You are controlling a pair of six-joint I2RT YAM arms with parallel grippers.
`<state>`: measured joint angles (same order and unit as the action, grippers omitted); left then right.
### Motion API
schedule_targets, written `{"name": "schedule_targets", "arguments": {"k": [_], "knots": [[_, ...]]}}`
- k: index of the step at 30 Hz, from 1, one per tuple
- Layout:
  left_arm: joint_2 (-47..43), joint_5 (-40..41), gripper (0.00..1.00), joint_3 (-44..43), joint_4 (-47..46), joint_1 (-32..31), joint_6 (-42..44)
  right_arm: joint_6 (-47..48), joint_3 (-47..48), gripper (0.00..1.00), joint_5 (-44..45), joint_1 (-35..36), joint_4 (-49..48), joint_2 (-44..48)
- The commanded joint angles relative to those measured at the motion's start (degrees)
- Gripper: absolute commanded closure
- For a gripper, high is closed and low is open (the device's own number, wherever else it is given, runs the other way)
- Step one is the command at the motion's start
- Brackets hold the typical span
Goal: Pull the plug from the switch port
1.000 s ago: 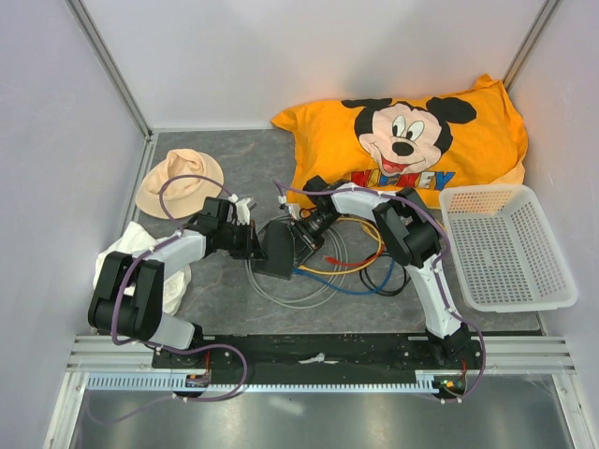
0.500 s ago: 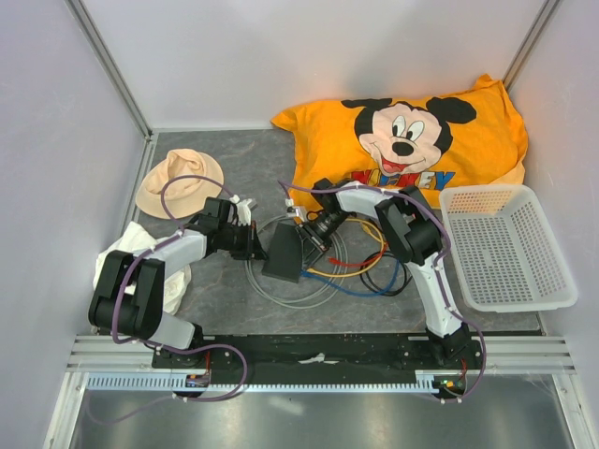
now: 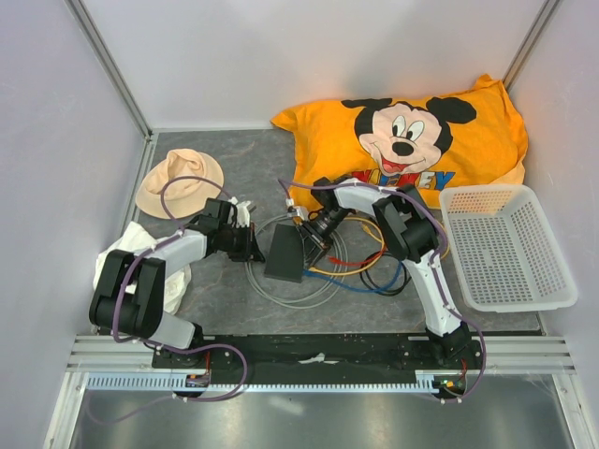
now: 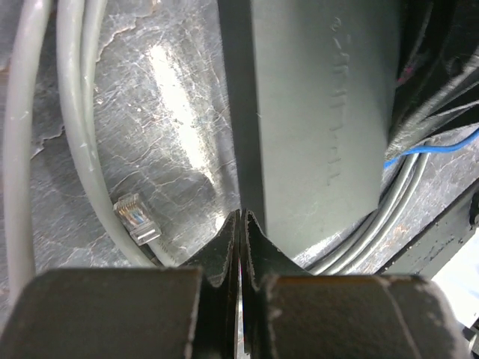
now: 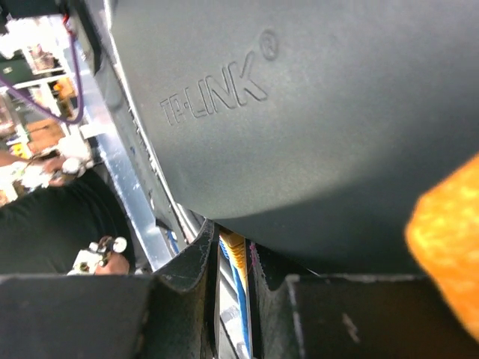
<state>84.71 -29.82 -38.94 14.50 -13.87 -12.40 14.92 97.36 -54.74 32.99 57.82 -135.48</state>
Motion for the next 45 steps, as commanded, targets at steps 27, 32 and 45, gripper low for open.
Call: {"name": "schedule_targets", "arguments": {"k": [27, 32, 45], "knots": [[8.54, 10.40, 0.98, -6.15, 1.14, -0.72, -7.64, -5.53, -1.57, 1.00, 13.17, 4.54, -13.10, 0.67], [9.86, 11.63, 0.98, -7.99, 2.55, -1.51, -6.93, 3.87, 7.13, 1.00, 12.56, 4.45, 0.32, -5.58], [9.69, 12.16, 0.98, -7.91, 2.02, -1.95, -6.14, 6.48, 9.25, 1.00, 10.97, 0.77, 8.11, -9.46]]}}
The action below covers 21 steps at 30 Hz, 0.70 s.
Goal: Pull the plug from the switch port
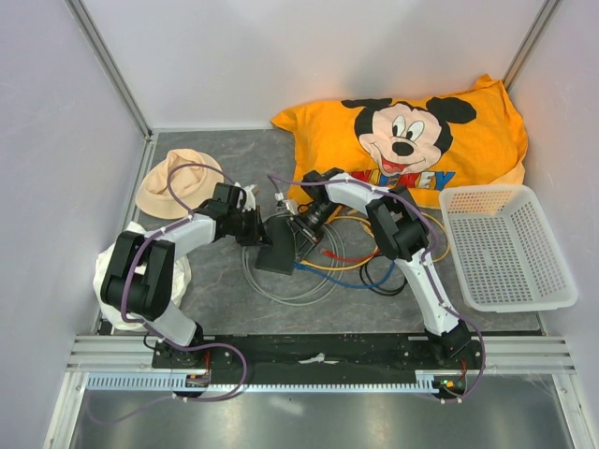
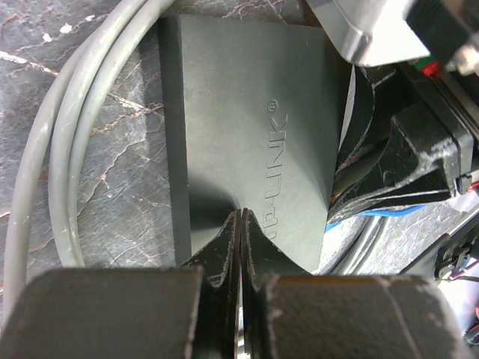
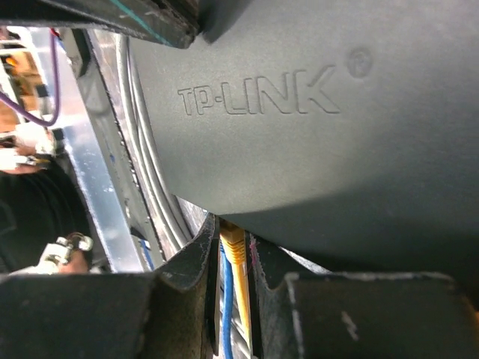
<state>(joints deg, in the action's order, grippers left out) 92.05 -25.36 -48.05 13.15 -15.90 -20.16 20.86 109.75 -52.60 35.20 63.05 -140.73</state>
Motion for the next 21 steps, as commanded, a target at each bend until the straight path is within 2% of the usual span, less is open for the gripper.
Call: {"name": "schedule_targets", "arguments": {"k": [1, 3, 10, 11, 14, 15, 16, 21], "knots": [[2.26, 7.61, 0.98, 1.47, 3.20, -0.01, 1.71, -1.77, -3.84, 0.99, 9.26, -2.06, 0.78, -3.60], [1.82, 7.61, 0.98, 1.73, 3.20, -0.01, 1.79, -5.72, -4.82, 1.00, 10.31, -3.90, -4.85, -2.28], [1.82, 7.44, 0.99, 1.91, 3.11, 0.08, 1.88, -8.47, 3.71, 1.00, 19.45, -4.97, -8.99, -4.29], [1.90, 7.52, 0.98, 1.91, 3.20, -0.01, 1.88, -8.73, 4.15, 1.00, 22.94, -4.79, -9.43, -4.38], [1.90, 7.44, 0.99, 1.82, 3.20, -0.18, 2.06, -9.00, 0.83, 1.00, 29.55, -4.18, -9.35, -2.81], [1.90, 7.52, 0.98, 1.82, 3.20, -0.36, 2.06, -9.52, -0.67, 1.00, 35.57, -3.83, -9.26, -1.49], [1.99, 7.52, 0.98, 1.73, 3.37, -0.53, 2.06, -10.22, -2.34, 1.00, 37.98, -3.74, -9.17, -0.70], [2.08, 7.52, 0.98, 1.56, 3.20, -0.80, 2.15, -9.53, -10.70, 1.00, 39.68, -3.82, -8.03, 2.74]]}}
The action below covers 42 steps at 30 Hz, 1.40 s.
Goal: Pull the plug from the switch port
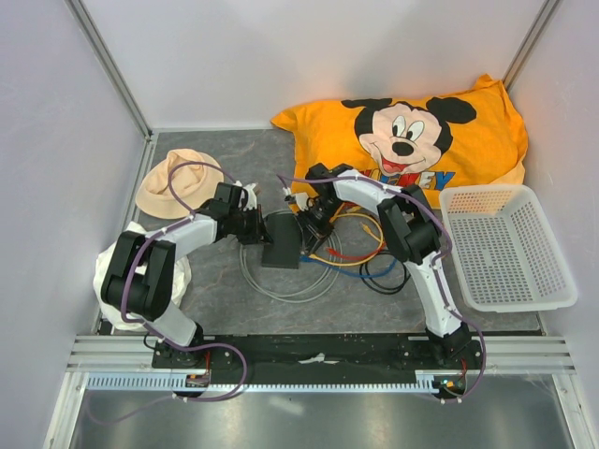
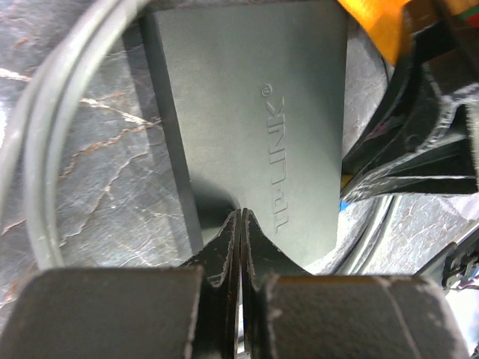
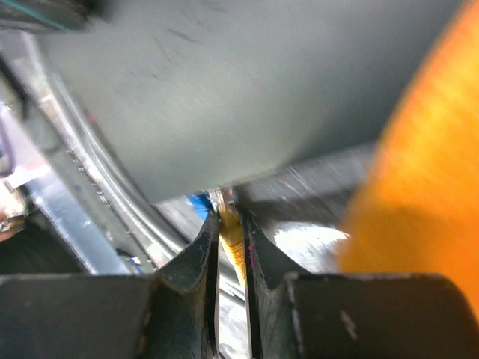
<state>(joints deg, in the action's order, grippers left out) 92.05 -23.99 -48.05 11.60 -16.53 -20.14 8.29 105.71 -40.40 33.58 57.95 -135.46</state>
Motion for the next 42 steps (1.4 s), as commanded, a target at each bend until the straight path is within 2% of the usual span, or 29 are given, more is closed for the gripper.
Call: {"name": "schedule_targets", "arguments": {"k": [1, 6, 9, 13, 14, 15, 16, 17, 19, 20, 25, 29, 32, 33, 35, 36, 37, 40, 42], "knots": [[2.17, 6.23, 0.99, 1.47, 4.75, -0.34, 2.04, 3.30, -7.01, 1.00, 27.48, -2.12, -2.24, -2.70], [2.08, 6.15, 0.98, 1.56, 4.58, -0.69, 2.12, 6.20, -5.26, 0.98, 22.14, -2.82, 1.02, -6.04], [1.90, 5.53, 0.98, 1.73, 4.40, -0.87, 2.30, 7.60, -2.71, 0.99, 21.77, -3.78, 2.43, -5.52], [0.50, 4.48, 0.98, 2.17, 3.61, -1.04, 3.18, 10.24, -1.74, 1.00, 15.90, -6.86, 0.42, 3.42], [0.24, 4.13, 0.98, 2.35, 3.35, -1.04, 3.18, 11.12, -1.82, 1.00, 11.10, -8.69, -0.64, 8.58], [-0.37, 3.78, 0.98, 2.70, 3.09, -1.04, 3.18, 11.83, -2.00, 1.00, 10.00, -9.58, -1.78, 11.16], [-0.73, 3.69, 0.98, 2.79, 2.73, -1.04, 3.27, 10.44, -2.44, 1.00, 11.73, -10.02, -5.45, 13.53], [-0.91, 3.60, 0.99, 2.96, 2.64, -1.04, 3.35, 10.25, -2.35, 1.00, 19.58, -10.38, -7.22, 17.03], [-1.34, 3.07, 0.98, 2.96, 2.47, -1.04, 3.70, 10.86, -1.65, 1.00, 25.86, -10.91, -9.17, 18.91], [-1.43, 2.98, 0.98, 2.88, 2.21, -0.96, 3.88, 10.08, -1.56, 1.00, 33.56, -11.52, -9.70, 20.05], [-1.87, 1.84, 0.98, 2.88, 1.50, -0.96, 4.41, 6.65, -4.71, 1.00, 43.64, -15.47, -9.26, 20.23], [-2.66, 1.31, 0.98, 3.14, 0.97, -0.96, 4.58, 6.65, -11.92, 1.00, 44.28, -16.27, -8.30, 22.34], [-3.28, 1.31, 0.99, 3.32, 0.80, -0.96, 4.76, 6.65, -15.79, 1.00, 34.97, -16.27, -4.96, 23.04], [-3.54, 1.40, 0.98, 3.58, 0.80, -0.96, 4.76, 6.30, -17.10, 0.95, 33.21, -16.18, -4.43, 23.31], [-3.81, 1.31, 0.98, 3.75, 0.71, -0.96, 4.76, 7.34, -18.61, 0.78, 28.99, -15.66, -3.21, 22.44], [-4.07, 1.23, 0.98, 3.76, 0.62, -0.96, 4.85, 7.70, -17.83, 0.61, 27.85, -15.65, -1.02, 21.65], [-4.33, 1.14, 0.98, 3.76, 0.80, -0.96, 5.37, 7.88, -15.04, 0.54, 26.79, -15.65, -0.13, 20.94], [-5.38, 0.87, 0.98, 3.58, 1.06, -0.96, 6.34, 9.80, -9.41, 0.42, 15.66, -15.57, 0.06, 21.29], [-5.74, -1.31, 0.98, 3.58, 1.41, -0.96, 6.87, 10.16, -7.02, 0.36, 4.85, -15.13, -0.21, 21.47]]}}
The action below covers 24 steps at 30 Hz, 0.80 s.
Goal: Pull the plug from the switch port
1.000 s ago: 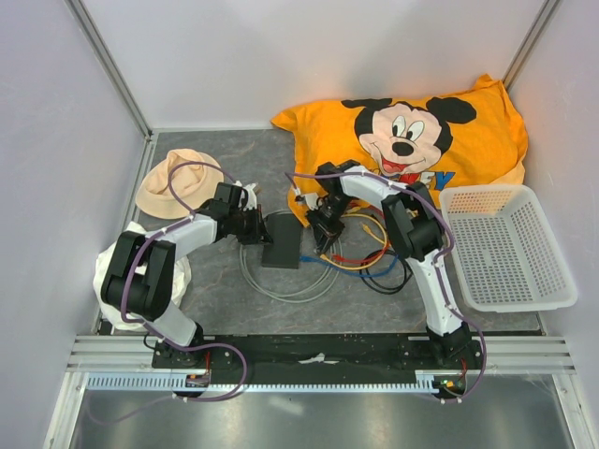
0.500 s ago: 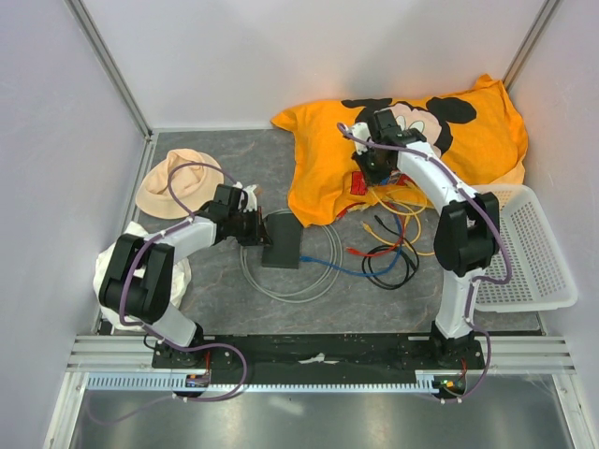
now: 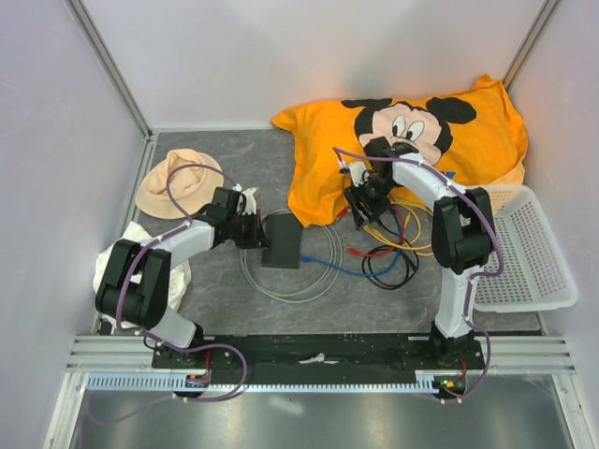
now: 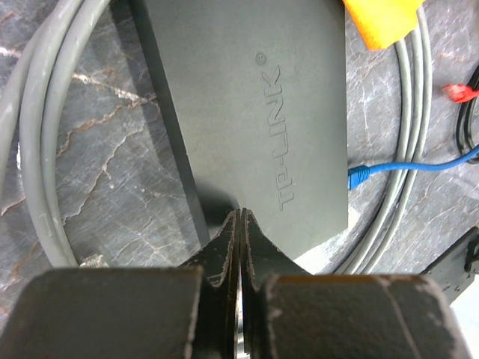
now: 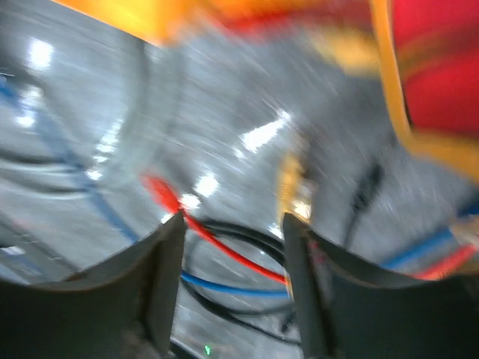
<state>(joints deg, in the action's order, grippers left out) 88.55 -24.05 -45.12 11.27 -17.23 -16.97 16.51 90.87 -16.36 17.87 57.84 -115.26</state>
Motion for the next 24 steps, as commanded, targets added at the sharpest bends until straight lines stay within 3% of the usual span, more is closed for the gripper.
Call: {"name": "schedule_targets", "arguments": {"k": [1, 4, 11, 14, 24], "knots": [[-2.51, -2.13, 0.98, 0.74, 1.83, -0.26, 3.79, 1.77, 8.96, 0.34, -22.02, 0.85, -0.54, 1.01], [-3.03, -4.95, 0.98, 1.18, 1.83, -0.34, 5.01, 0.19, 10.29, 0.32, -29.59, 3.57, -0.89, -3.37], [-4.44, -5.48, 0.90, 2.32, 3.50, -0.34, 6.86, -4.20, 10.82, 0.30, -33.04, 13.93, -2.30, -10.06], [-5.76, -8.19, 0.99, 2.85, 2.62, -0.34, 6.60, -5.52, 11.26, 0.32, -32.42, 15.70, -3.00, -12.61], [-5.76, -7.85, 0.98, 4.78, 0.51, -0.26, 5.29, -3.51, 10.21, 0.36, -31.80, 15.88, -2.30, -18.06]]}}
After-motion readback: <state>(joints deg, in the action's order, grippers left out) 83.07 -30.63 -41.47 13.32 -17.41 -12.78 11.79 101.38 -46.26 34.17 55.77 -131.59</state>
